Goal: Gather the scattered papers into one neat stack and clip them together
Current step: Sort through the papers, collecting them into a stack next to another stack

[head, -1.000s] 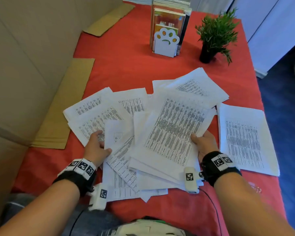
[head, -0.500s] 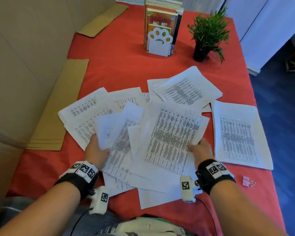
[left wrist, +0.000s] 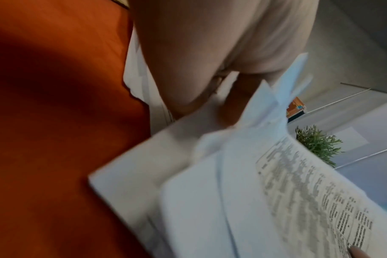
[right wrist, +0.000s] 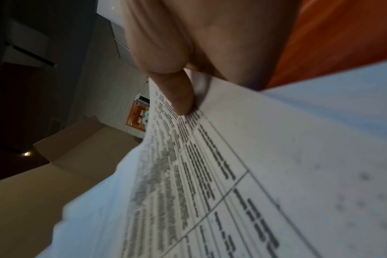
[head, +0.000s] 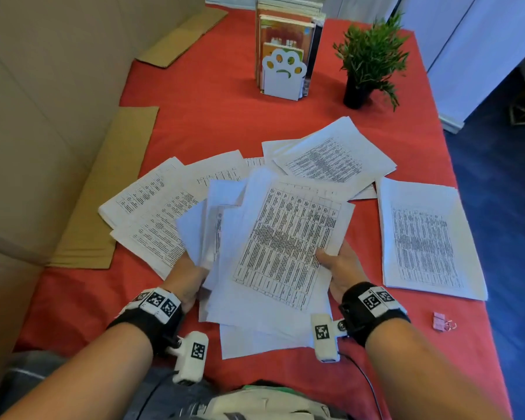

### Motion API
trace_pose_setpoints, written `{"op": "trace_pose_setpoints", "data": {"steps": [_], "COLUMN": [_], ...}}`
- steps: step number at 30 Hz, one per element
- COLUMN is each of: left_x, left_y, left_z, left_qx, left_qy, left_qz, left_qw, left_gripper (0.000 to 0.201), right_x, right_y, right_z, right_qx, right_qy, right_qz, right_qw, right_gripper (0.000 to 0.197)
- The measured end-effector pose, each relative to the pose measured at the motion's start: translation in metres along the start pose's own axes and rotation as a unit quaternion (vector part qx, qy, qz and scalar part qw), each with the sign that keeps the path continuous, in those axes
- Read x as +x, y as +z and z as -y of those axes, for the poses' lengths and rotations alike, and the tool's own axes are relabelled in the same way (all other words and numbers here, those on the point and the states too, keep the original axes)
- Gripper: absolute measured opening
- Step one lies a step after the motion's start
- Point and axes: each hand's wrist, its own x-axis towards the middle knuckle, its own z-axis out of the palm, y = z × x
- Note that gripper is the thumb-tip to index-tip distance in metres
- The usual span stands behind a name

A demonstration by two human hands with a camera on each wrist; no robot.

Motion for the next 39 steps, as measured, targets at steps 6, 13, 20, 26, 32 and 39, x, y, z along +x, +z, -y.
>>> {"op": "trace_pose_setpoints", "data": {"steps": [6,13,20,26,32,39], "left_x": [0.003,-0.001,-0.004,0.012,0.028,0.037], "left_y": [0.004,0.008,0.009,0.01,-0.025,-0.026], "left_z": [-0.003,-0.004,-0.011,-0.025,-0.019,-0.007], "left_qx": [0.022,0.015,-0.015,0.048,0.195,0.197], "left_qy": [0.031,-0.005,0.008,0.04,-0.21,0.046], "left_qz": [0.044,0.012,0.064,-0.224,-0.369,-0.311], "left_qw": [0.998,1.0,0.998,0.972,0.884,0.928], "left_gripper": [0.05,0.041,0.059,0.039,0.1,0.059], "right_x": [-0.001,0.003,0.001,0.006,0.0,0.001], "right_y": [0.003,0.005,0.019,0.009,-0.019,-0.022], "right_z": [0.003,0.001,0.007,0.012,0.009,0.012], "right_qx": [-0.05,-0.064,-0.092,-0.193,-0.214,-0.198], "right_qy": [-0.013,-0.054,-0.051,-0.1,-0.05,-0.03], "right_qz": [-0.013,-0.023,0.128,-0.117,-0.227,-0.173], "right_qw": [0.999,0.996,0.986,0.969,0.949,0.964], "right_gripper": [0.042,0.052,0.063,0.037,0.023,0.022]}}
